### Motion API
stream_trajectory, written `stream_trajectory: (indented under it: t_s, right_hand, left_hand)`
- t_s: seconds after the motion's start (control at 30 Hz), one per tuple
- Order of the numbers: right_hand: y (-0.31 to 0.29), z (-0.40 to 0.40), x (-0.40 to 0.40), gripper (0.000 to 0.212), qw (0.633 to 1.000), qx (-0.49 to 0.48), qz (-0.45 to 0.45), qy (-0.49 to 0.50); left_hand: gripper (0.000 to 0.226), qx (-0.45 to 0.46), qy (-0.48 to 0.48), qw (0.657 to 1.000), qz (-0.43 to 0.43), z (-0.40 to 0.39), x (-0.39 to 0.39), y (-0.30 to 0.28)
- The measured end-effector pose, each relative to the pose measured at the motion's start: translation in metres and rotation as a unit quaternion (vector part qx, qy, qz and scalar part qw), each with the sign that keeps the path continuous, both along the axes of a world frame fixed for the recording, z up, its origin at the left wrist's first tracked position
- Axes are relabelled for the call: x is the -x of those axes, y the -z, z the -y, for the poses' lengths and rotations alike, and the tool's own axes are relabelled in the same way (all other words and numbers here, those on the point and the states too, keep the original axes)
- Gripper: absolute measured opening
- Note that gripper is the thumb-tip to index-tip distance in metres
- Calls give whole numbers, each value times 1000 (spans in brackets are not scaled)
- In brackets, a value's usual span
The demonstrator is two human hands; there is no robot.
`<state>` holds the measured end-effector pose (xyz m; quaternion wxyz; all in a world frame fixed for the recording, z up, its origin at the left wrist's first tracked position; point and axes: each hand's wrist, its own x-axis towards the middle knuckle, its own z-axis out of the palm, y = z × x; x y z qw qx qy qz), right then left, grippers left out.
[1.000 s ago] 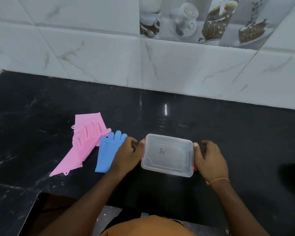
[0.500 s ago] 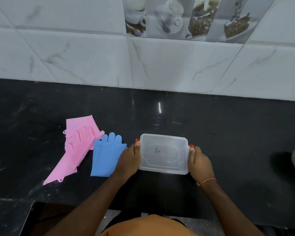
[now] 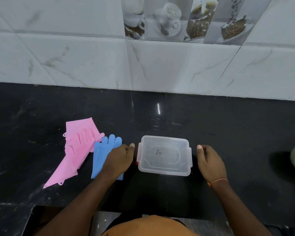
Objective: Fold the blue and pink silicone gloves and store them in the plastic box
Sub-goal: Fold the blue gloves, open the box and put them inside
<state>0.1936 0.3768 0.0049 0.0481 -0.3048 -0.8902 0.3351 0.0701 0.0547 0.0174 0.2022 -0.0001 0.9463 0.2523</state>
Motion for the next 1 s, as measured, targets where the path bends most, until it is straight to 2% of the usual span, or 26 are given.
stream_trajectory:
  t_s: [0.07,0.13,0.27,0.37,0.43,0.57,0.63,0.87,0.93,1.0]
  right_hand:
    - [-15,0,7,63,994,-39,-70,-71]
    - [-32,7,20,78,976,-69,-71,-194]
    - [-56,38,46,126,908,-141,53,-390]
    - [-51,53,56,141,868,-162,125,-452]
    - [-45,58,58,143,855,-180,148,-464]
    - [-39,62,59,136,848,-203,140,-469]
    - [-38,61,60,133,846,-207,135,-472]
    - [-46,56,65,124,835,-192,158,-490]
    - [-55,53,68,115,837,-163,164,-496]
    - [-66,49,72,97,839,-129,159,-504]
  left_hand:
    - [51,-57,33,996,-65,6,3,2]
    - [77,-152,95,983,-49,12,7,7]
    - [143,-183,240,953,-18,16,11,27]
    - [157,-170,276,945,-32,7,14,43]
    - [152,-182,283,941,-22,0,15,50]
    - [110,-191,271,943,-33,-6,12,63]
    - [99,-173,270,947,-38,-6,11,67]
    - [88,-185,274,943,-33,-9,10,64]
    - [83,-177,279,943,-27,-9,11,64]
    - [84,-154,288,945,-34,-9,12,65]
